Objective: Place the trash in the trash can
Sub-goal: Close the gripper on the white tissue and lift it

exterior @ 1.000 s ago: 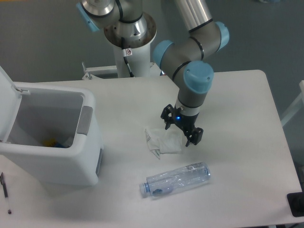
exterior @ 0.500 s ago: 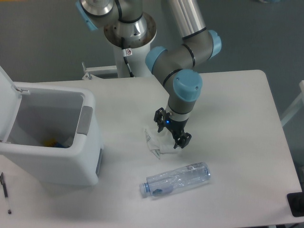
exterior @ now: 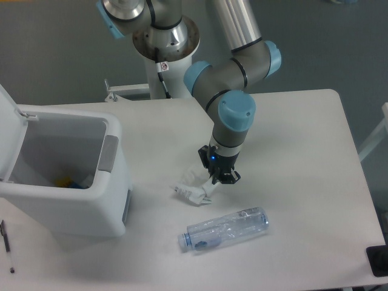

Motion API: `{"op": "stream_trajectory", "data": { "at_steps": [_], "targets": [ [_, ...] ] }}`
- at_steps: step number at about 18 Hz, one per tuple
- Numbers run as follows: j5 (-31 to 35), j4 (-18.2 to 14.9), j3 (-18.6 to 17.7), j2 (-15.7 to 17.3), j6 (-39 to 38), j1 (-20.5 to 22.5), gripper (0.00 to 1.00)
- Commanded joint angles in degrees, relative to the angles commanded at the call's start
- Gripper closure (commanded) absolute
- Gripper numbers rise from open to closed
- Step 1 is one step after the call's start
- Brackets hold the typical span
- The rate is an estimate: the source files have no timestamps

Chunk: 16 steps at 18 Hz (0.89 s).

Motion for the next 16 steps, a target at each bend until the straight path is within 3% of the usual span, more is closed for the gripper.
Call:
{"op": "stream_trajectory", "data": {
  "at_steps": [16],
  "targets": [
    [-5.53,-0.79,4.75,3.16,-4.83,1.85,1.00]
  ]
}}
